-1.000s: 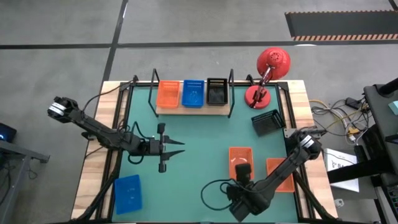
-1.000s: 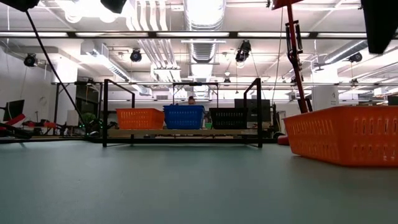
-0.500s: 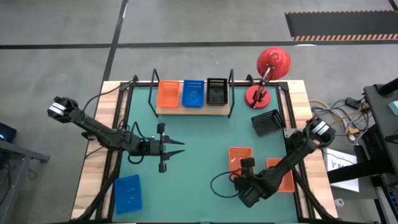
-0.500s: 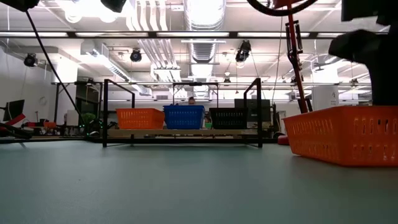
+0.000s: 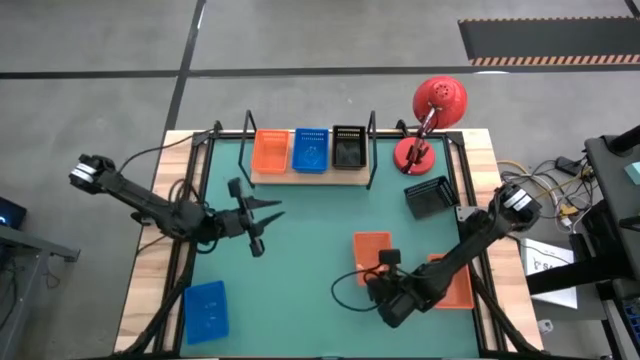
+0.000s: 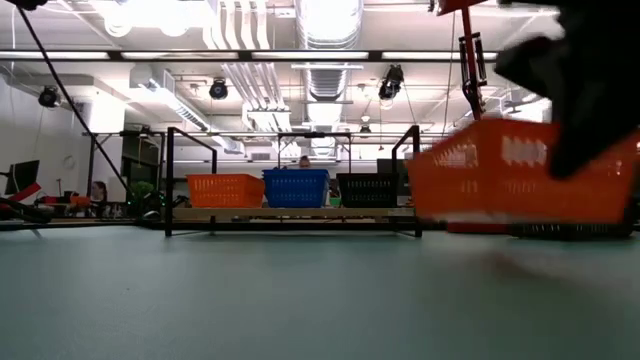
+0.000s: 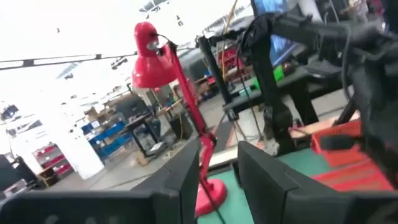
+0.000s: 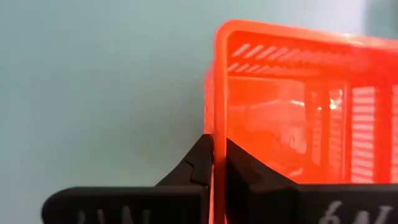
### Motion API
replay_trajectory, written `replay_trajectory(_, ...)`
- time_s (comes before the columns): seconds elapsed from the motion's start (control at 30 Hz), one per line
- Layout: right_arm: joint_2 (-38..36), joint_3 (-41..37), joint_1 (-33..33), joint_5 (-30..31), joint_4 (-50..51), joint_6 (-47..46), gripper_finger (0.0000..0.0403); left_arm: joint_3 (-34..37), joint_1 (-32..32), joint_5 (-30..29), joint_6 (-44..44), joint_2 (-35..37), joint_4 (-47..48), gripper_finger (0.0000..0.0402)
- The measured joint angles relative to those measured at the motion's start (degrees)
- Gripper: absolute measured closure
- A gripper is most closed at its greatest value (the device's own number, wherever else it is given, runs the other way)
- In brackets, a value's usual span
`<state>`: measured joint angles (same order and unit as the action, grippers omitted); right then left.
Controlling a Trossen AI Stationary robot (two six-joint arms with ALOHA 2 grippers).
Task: Stack baskets on shelf by color
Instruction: Stack the left orange basket on top of the orange basket on the shelf
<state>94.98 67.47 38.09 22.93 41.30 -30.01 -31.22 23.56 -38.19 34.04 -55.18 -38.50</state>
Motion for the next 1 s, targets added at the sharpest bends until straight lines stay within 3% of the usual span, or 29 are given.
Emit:
replay_trajectory(0.3, 0.0, 8.4, -6.7, 9.2, -0.9, 10.8, 0.0394, 6.3, -0.7, 0.0, 1.0, 9.8, 1.3, 0.0307)
replay_trajectory(0.47, 0.0, 11.0, -13.1, 13.7, -6.7, 15.6, 0.0394, 9.5, -0.7, 0.0, 0.8, 14.8, 0.8, 0.0307)
replay_trajectory(0.7, 0.5, 10.8, -19.5, 12.9, -25.8, 30.3, 0.0394, 12.1, -0.7, 0.0, 0.8, 18.2, 0.0, 0.0307)
replay_trajectory(1.0, 2.3, 10.7, -25.7, 10.8, -32.7, 36.6, 0.0394, 12.1, -0.7, 0.0, 2.9, 19.1, -0.1, 0.0307)
